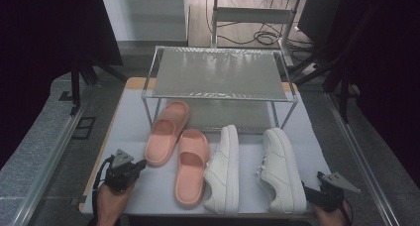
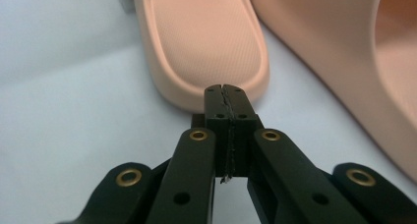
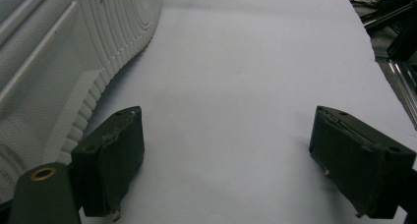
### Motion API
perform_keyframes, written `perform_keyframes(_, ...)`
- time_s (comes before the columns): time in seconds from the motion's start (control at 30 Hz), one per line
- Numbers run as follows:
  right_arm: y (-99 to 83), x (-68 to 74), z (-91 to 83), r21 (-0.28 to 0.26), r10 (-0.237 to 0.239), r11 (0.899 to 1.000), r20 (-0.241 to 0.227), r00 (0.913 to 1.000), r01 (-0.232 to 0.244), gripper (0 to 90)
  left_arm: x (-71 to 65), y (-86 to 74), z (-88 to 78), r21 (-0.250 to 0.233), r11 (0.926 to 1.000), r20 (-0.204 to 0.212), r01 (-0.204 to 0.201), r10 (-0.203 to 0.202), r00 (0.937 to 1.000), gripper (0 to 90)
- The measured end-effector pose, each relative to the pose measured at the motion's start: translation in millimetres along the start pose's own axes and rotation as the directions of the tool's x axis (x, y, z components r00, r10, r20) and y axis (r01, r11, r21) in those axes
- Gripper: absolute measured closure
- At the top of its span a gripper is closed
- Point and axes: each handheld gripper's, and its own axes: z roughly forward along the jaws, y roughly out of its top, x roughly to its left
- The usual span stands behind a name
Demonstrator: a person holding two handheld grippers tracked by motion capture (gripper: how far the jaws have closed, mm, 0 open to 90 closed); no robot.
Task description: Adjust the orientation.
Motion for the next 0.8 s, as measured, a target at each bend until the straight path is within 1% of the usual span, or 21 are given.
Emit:
perform_keyframes(0.03,0.0,-0.1,0.1,-0.001,-0.001,1.000,0.001,1.0000,0.001,13.1,-0.2,-4.5,2.6,0.015,0.9999,-0.007,-0.003,0.003,1.0000,89.9)
perform_keyframes(0.1,0.0,-0.1,0.1,-0.001,-0.002,1.000,0.001,1.0000,0.002,13.1,0.7,-7.6,5.8,0.022,0.9997,-0.004,0.004,-0.004,1.0000,89.8)
perform_keyframes(0.27,0.0,-0.1,0.1,-0.001,-0.001,1.000,0.001,1.0000,0.001,13.1,2.6,-8.2,11.5,0.029,0.9995,-0.003,0.012,-0.012,0.9999,89.8)
perform_keyframes(0.4,0.0,-0.1,0.1,-0.001,-0.002,1.000,0.001,1.0000,0.002,13.1,4.2,-5.9,22.2,0.046,0.9989,-0.004,0.014,-0.013,0.9999,89.8)
perform_keyframes(0.5,0.0,-0.1,0.1,-0.001,-0.001,1.000,0.001,1.0000,0.001,13.1,4.6,-4.1,24.6,0.042,0.9989,-0.001,0.021,-0.021,0.9998,89.8)
perform_keyframes(0.53,0.0,-0.1,0.1,-0.001,-0.001,1.000,0.001,1.0000,0.001,13.1,4.8,-2.8,25.5,0.043,0.9990,-0.005,0.015,-0.015,0.9999,89.8)
perform_keyframes(0.67,0.0,-0.1,0.1,-0.001,-0.002,1.000,0.001,1.0000,0.002,13.1,5.1,0.5,28.7,0.045,0.9989,-0.009,0.015,-0.015,0.9999,89.8)
perform_keyframes(0.8,0.0,-0.1,0.1,-0.001,-0.001,1.000,0.001,1.0000,0.001,13.1,4.3,7.7,33.6,0.035,0.9993,-0.007,0.013,-0.013,0.9999,89.8)
